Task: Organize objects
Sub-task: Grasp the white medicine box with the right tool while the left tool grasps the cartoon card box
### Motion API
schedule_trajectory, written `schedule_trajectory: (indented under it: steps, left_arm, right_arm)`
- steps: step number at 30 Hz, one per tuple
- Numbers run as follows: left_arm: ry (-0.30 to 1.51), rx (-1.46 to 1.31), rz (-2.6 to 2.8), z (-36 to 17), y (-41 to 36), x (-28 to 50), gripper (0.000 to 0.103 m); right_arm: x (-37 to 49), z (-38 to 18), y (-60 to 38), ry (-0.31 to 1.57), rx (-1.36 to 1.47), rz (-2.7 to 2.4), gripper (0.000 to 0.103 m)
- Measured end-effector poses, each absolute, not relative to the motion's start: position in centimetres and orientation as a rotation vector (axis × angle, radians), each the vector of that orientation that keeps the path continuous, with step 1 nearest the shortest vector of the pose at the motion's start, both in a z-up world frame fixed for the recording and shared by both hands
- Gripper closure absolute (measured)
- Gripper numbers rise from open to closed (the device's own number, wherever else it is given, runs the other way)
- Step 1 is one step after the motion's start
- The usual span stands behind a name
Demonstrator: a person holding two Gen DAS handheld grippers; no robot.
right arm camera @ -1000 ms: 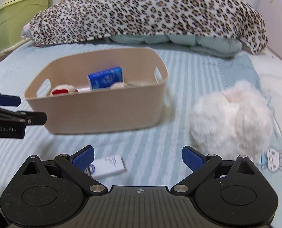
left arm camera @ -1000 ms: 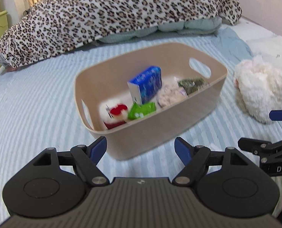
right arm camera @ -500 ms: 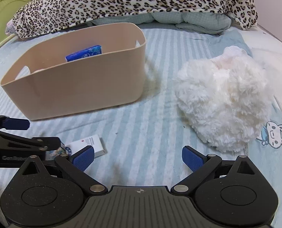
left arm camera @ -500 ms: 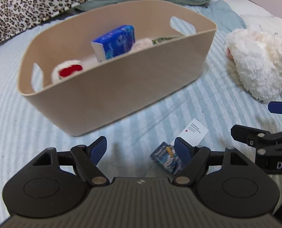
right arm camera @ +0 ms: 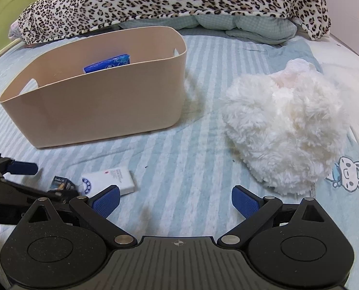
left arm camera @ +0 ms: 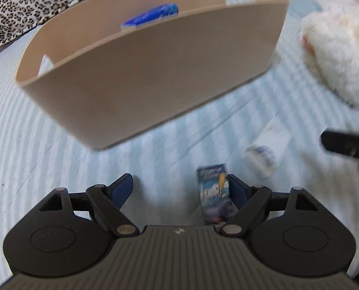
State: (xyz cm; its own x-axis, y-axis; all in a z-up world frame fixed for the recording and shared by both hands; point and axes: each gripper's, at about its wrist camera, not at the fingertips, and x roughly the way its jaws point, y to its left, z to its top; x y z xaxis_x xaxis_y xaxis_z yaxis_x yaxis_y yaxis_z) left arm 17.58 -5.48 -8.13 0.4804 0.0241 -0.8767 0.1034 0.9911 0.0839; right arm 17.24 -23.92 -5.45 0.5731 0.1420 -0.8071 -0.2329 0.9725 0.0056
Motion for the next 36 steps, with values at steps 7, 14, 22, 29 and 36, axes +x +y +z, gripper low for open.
schedule_trajectory:
  steps: [7, 14, 22, 29, 36]
  left_arm:
    - [1.065, 0.126, -0.021, -8.4, -4.1, 17.1, 0.018]
    - [1.058, 0.110, -0.021, -8.3, -3.0, 16.4, 0.019]
    - [1.019, 0.076, -0.095, -8.1, -2.8, 17.1, 0.019]
    - [1.020, 0.090, -0.096, -8.7, -1.5, 17.7, 0.019]
    - [1.019, 0.109, -0.124, -8.8, -0.9, 18.0, 0.037]
  right_arm:
    - [17.1, -5.6, -23.8, 0.938, -0.116, 0.233, 0.003]
    - [17.4, -6.0, -23.9, 0.956, -0.104, 0.244, 0.003]
    - [17.8, -7.8, -23.0, 1.029, -0.074, 0.325, 0.003]
    - [18.3, -9.7, -20.7, 1.063, -0.129, 0.406, 0.003]
    - [19.0, -10.5, -17.8, 1.010, -0.187, 0.486, 0.012]
